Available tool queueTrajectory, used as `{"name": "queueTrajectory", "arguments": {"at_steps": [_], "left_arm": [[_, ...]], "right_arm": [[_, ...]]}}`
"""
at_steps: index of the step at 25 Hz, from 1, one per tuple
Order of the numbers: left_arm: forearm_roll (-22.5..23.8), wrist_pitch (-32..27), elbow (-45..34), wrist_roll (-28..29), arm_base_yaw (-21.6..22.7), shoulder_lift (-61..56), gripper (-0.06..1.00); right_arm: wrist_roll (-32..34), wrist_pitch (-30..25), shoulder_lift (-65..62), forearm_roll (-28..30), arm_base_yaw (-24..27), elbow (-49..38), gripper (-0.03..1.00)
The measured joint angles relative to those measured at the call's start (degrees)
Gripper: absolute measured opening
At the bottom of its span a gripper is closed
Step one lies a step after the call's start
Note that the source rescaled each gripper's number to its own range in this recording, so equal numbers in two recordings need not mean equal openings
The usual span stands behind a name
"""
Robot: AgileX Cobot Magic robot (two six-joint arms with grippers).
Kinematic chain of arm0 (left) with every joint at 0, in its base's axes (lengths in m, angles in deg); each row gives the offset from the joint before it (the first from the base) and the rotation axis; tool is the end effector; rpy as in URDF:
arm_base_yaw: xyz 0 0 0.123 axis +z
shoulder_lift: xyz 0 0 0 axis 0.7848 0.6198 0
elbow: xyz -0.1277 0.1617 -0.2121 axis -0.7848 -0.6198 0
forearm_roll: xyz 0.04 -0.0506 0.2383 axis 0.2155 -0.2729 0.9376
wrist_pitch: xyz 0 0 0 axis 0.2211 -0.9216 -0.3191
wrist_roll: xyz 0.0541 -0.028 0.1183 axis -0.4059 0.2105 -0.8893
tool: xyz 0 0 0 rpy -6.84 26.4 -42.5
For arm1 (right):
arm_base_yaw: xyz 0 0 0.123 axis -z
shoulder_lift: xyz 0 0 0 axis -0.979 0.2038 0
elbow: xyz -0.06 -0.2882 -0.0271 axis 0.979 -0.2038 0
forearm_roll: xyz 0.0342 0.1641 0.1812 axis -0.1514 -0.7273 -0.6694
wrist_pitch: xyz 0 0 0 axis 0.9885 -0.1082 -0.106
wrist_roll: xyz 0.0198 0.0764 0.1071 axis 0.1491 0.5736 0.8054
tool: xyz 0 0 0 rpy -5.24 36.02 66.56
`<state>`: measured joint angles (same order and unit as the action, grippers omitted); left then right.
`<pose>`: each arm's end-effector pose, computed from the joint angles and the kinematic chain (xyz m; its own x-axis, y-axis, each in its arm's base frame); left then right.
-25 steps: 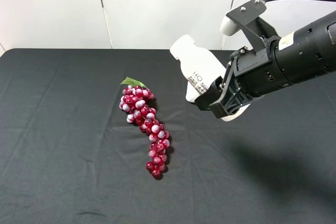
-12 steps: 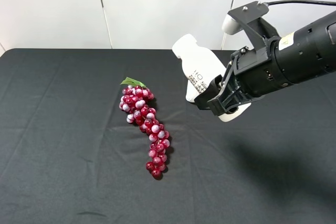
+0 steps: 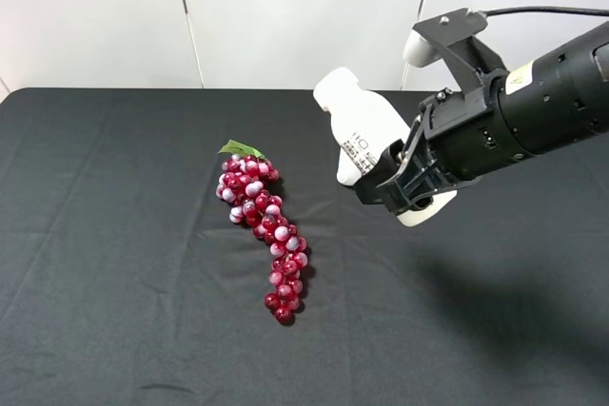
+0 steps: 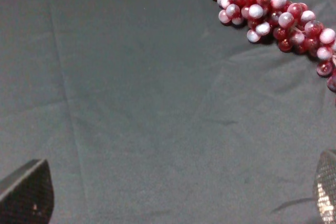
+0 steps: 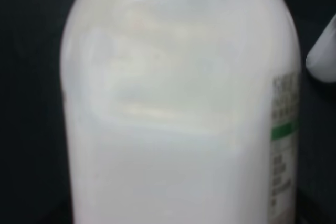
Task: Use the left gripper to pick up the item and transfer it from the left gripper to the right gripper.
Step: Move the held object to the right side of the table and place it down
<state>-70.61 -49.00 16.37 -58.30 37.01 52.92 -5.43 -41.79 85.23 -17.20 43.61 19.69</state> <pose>0.0152 -0.0124 0.2508 -0.4565 0.0944 -0.8847 0.2947 0.9543 -0.0502 0.2013 0.1738 0.2354 -0.6338 -0.4489 -0.6299 -0.6720 0.7229 0.1610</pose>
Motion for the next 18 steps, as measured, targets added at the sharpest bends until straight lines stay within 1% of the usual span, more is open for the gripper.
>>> {"name": "queueTrajectory", "arguments": {"at_steps": [4,8,12,17,18], "left_arm": [[0.0,0.0,0.0,0.0,0.0,0.0,0.99],[0.0,0.0,0.0,0.0,1.29,0.0,0.99],[0.0,0.0,0.0,0.0,6.34,0.0,0.98],[0.0,0.0,0.0,0.06,13.83,0.0,0.98],[0.0,0.0,0.0,0.06,13.83,0.0,0.98]], "right_arm": [[4.22,-2.36,0.0,1.49,0.51,0.0,0.08],[9.5,-5.44,0.0,5.45,3.24,0.0,0.08],[13.0,-6.34,0.31,8.14,7.84,0.0,0.08],[13.42,-7.35,4.12,9.3,14.23,0.0,0.08],[13.3,-7.23,5.4,9.46,15.1,0.0,0.08]]}}
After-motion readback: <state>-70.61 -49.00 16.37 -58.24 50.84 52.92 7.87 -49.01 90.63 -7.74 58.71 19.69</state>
